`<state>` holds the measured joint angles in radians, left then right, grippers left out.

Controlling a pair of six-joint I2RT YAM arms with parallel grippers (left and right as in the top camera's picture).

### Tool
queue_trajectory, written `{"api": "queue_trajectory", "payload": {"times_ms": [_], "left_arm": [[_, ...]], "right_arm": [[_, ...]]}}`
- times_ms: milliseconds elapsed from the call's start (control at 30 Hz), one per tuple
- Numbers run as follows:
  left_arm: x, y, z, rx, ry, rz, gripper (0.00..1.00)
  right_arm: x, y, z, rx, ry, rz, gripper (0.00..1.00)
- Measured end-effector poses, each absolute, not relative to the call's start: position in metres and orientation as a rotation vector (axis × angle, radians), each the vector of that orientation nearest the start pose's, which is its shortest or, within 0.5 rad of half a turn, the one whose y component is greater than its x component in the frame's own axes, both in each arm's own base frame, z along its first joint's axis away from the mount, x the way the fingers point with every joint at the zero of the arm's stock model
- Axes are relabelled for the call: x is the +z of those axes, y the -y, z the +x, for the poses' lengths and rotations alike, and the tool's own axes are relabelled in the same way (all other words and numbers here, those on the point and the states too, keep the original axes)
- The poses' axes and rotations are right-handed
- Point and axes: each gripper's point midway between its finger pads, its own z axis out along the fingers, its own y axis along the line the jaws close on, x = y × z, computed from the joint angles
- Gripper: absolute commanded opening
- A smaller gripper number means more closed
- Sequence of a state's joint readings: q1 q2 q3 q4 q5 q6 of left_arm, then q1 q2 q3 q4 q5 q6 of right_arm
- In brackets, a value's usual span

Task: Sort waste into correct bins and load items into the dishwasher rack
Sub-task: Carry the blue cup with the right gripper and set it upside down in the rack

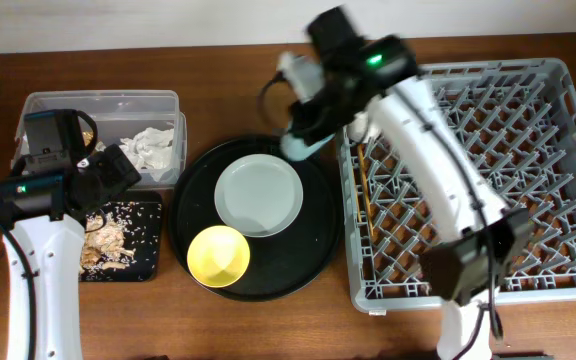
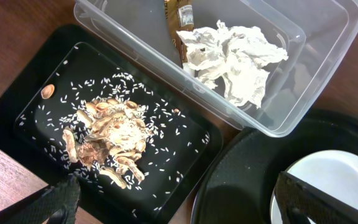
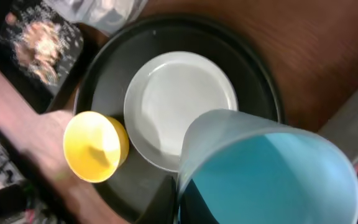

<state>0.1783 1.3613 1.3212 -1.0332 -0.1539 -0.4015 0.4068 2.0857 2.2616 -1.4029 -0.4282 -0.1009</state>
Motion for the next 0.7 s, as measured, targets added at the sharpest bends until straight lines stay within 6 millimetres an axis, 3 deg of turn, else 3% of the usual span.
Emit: {"api": "queue_trajectory", "payload": {"times_ms": [67, 200, 300, 433, 600, 700], "left_arm": [[0.208, -0.084, 0.319, 0.128, -2.504, -0.801, 0.99], [0.208, -0.084, 0.319, 0.127, -2.503, -0.801, 0.99], [0.208, -0.084, 0.319, 0.127, -2.503, -0.801, 0.99], [0.208, -0.084, 0.319, 0.127, -2.504, -0.801, 0.99], [0.208, -0.084, 0.319, 0.127, -2.503, -0.801, 0.99], [0.208, -0.084, 0.319, 0.127, -2.504, -0.801, 0.99]], "right_arm": [[0.218, -0.214, 0.402, 0.801, -2.711, -0.721, 0.04], [0.193, -0.179, 0.398, 1.063, -2.729, -0.636, 0.04], [0.171, -0.164, 0.386, 1.269, -2.706, -0.597, 0.04], [0.162, -0.157, 0.379, 1.468, -2.597, -0.561, 0.05], [0.157, -0.133, 0.382, 1.566, -2.479, -0.449, 0.06], [0.147, -0.115, 0.382, 1.556, -2.478, -0.390, 0.13]]}}
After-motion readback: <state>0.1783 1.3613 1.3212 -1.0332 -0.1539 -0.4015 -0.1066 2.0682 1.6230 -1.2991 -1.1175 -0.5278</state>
